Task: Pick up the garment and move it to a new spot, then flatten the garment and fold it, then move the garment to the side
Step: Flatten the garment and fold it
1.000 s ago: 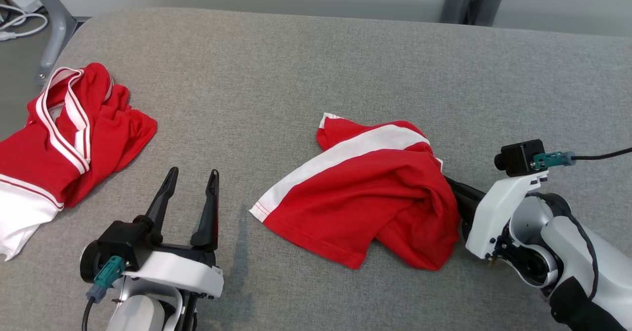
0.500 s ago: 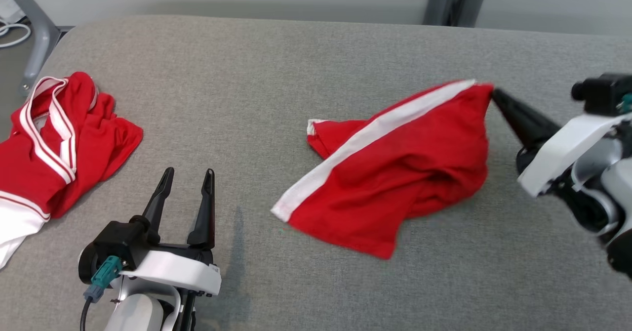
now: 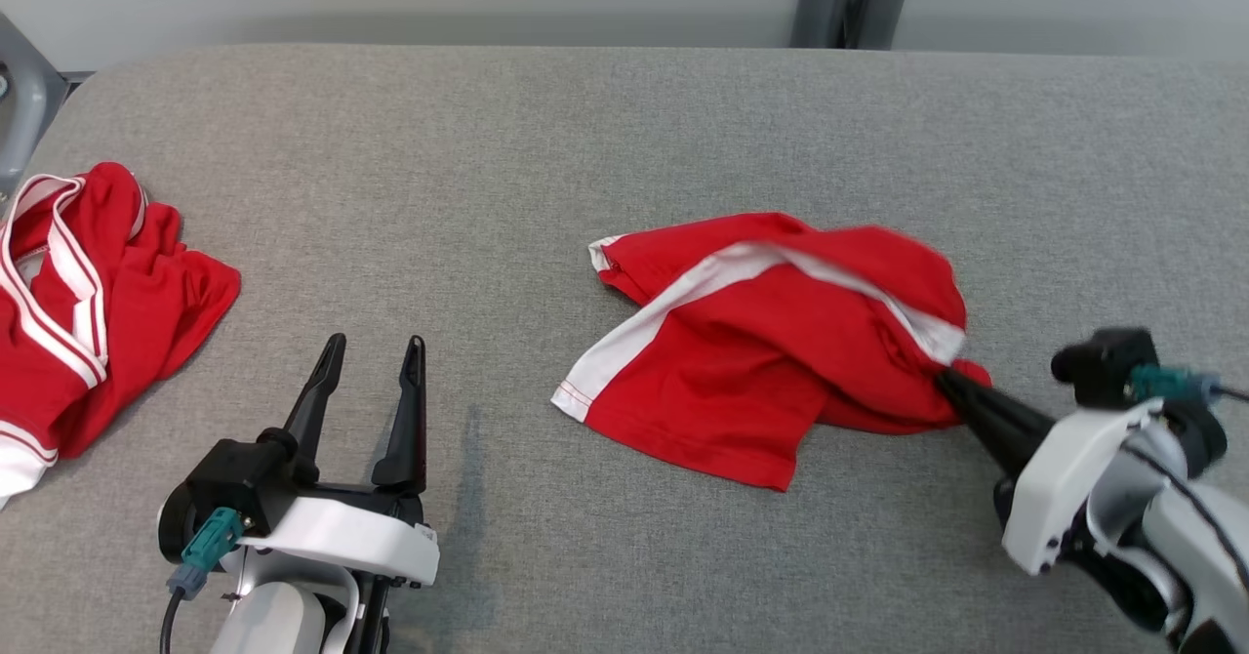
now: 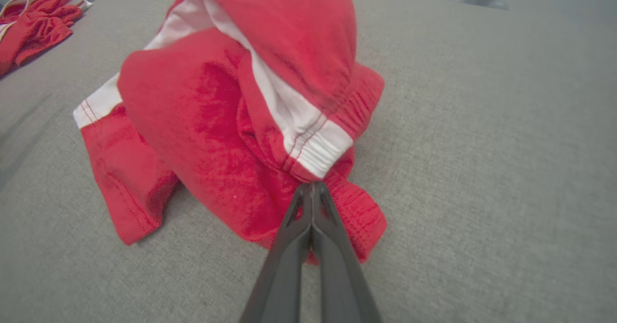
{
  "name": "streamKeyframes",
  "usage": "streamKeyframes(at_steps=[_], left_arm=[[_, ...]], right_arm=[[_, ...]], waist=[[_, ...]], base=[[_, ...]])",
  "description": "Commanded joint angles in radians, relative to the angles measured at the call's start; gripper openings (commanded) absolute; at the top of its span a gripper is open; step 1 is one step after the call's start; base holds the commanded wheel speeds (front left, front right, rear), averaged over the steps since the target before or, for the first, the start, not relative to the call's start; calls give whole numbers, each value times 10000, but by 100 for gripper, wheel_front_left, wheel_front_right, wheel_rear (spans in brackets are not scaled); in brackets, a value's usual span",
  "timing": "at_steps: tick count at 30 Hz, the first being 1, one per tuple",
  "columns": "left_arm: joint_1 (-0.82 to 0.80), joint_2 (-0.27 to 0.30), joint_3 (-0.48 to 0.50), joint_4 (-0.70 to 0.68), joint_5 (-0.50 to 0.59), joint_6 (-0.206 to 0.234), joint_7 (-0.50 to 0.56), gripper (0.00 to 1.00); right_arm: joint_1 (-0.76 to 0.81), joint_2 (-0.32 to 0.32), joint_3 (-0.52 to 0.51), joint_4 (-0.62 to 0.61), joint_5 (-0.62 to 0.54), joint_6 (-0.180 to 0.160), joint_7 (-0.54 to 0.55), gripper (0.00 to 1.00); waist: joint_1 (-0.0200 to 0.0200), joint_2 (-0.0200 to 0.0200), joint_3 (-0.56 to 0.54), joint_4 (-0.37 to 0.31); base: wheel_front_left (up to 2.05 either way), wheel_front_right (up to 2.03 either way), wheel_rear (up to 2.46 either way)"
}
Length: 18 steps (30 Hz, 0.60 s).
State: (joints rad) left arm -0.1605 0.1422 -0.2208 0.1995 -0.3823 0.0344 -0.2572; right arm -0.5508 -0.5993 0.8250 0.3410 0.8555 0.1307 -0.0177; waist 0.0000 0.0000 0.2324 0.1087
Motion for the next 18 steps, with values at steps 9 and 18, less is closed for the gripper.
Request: streamKeyframes(at_steps=[9, 18], left_arm=[[-227, 93, -45, 112, -59, -73, -64, 100], [-5, 155, 87, 10, -127, 129, -67, 100]], right_arm=[[1449, 839, -870, 700, -481, 2, -859, 0], [1898, 1147, -1967, 173, -820, 2, -1837, 100]], waist=[[0, 0, 41, -233], [0, 0, -339, -411]], base=[[0, 0, 0], [0, 0, 0]])
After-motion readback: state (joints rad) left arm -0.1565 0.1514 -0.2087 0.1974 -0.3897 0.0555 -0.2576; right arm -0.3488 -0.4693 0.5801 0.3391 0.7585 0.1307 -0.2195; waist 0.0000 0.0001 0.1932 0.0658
